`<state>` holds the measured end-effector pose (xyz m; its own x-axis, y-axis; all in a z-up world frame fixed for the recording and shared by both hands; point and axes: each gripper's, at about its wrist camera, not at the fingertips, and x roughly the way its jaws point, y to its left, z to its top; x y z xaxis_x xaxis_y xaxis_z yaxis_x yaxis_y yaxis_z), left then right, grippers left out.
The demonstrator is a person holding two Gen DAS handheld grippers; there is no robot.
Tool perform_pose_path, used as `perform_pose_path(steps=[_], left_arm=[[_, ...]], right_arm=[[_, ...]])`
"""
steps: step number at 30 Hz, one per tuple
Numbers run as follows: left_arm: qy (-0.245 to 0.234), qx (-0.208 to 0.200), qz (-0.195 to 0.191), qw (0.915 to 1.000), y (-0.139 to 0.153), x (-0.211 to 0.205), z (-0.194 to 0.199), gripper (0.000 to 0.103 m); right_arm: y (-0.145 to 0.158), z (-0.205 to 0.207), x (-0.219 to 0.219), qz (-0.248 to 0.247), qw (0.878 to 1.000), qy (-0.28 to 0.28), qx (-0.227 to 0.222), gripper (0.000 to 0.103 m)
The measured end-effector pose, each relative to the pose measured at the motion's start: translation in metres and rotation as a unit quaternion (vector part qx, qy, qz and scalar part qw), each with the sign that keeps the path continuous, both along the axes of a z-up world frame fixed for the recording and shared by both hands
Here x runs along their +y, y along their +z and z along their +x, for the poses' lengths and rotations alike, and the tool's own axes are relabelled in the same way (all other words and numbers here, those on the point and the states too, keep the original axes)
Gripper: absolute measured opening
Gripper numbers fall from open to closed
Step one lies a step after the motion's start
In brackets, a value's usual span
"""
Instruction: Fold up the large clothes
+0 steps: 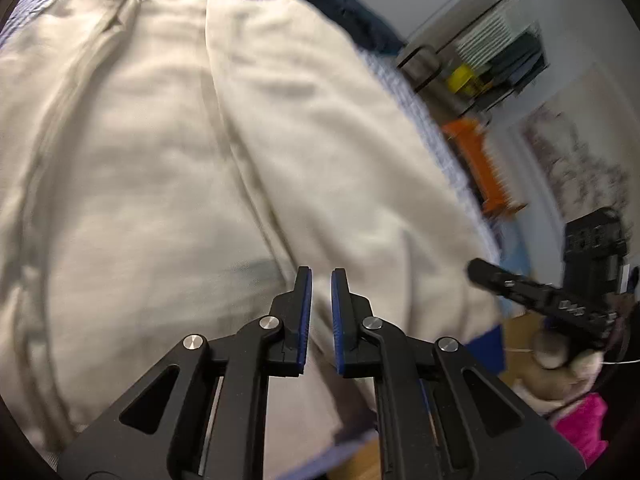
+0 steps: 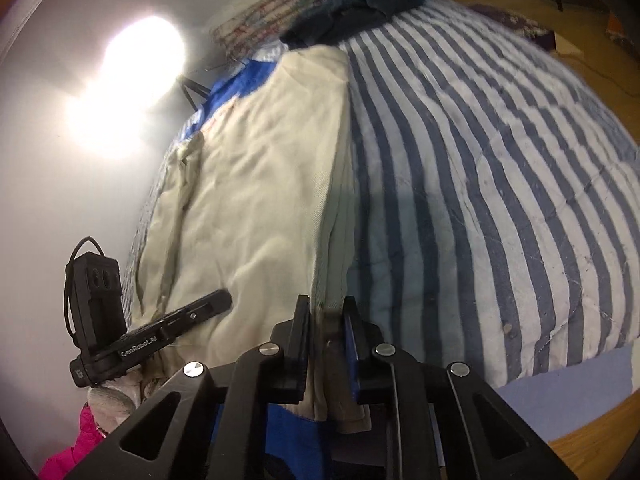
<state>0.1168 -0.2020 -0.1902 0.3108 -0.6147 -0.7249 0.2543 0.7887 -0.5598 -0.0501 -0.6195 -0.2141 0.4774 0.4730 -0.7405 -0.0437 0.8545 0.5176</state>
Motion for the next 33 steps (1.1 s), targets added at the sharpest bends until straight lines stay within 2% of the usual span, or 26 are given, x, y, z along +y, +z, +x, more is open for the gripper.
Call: perform_pose_path(steps=[3, 7, 14, 18, 21, 23, 27, 29, 30, 31, 33], left_arm=[[0.01, -0.023, -0.025, 0.9994, 0.028, 0.024, -0.012, 0.006], [0.028, -0.064, -0.033, 0.997, 0.068, 0.068, -0.026, 0.006], [0.097, -0.118, -0.038, 0.9875, 0.113, 0.169, -0.03, 0.006], [0.148, -0.128, -0.042, 0.9798, 0.119, 0.218, -0.022, 0.006], [0.182, -0.133, -0.051, 0.973, 0.115, 0.253, -0.02, 0.006], [0.205, -0.133, -0.052, 0.9682, 0.108, 0.275, -0.018, 0.006], [0.227, -0.111, -0.062, 0.9656, 0.085, 0.306, -0.017, 0.006], [0.235, -0.101, -0.066, 0.9646, 0.077, 0.316, -0.016, 0.006], [0.236, -0.099, -0.067, 0.9644, 0.075, 0.317, -0.016, 0.006], [0.237, -0.097, -0.07, 0.9642, 0.073, 0.32, -0.016, 0.006], [0.232, -0.101, -0.07, 0.9649, 0.074, 0.321, -0.018, 0.006]], right_arm=[[0.019, -0.004, 0.016, -0.019, 0.999, 0.003, -0.029, 0.013], [0.042, -0.011, 0.051, -0.083, 0.994, 0.018, -0.066, 0.013], [0.064, -0.014, 0.135, -0.177, 0.975, 0.074, -0.107, 0.013], [0.063, -0.015, 0.201, -0.24, 0.953, 0.135, -0.125, 0.013], [0.053, -0.017, 0.249, -0.267, 0.938, 0.18, -0.13, 0.013], [0.04, -0.02, 0.283, -0.295, 0.922, 0.212, -0.132, 0.013], [0.01, -0.026, 0.334, -0.343, 0.89, 0.272, -0.125, 0.012], [-0.004, -0.034, 0.351, -0.38, 0.865, 0.301, -0.127, 0.01], [-0.007, -0.038, 0.353, -0.39, 0.857, 0.309, -0.131, 0.01], [-0.007, -0.041, 0.352, -0.39, 0.855, 0.315, -0.134, 0.01], [-0.001, -0.039, 0.343, -0.361, 0.868, 0.318, -0.121, 0.015]])
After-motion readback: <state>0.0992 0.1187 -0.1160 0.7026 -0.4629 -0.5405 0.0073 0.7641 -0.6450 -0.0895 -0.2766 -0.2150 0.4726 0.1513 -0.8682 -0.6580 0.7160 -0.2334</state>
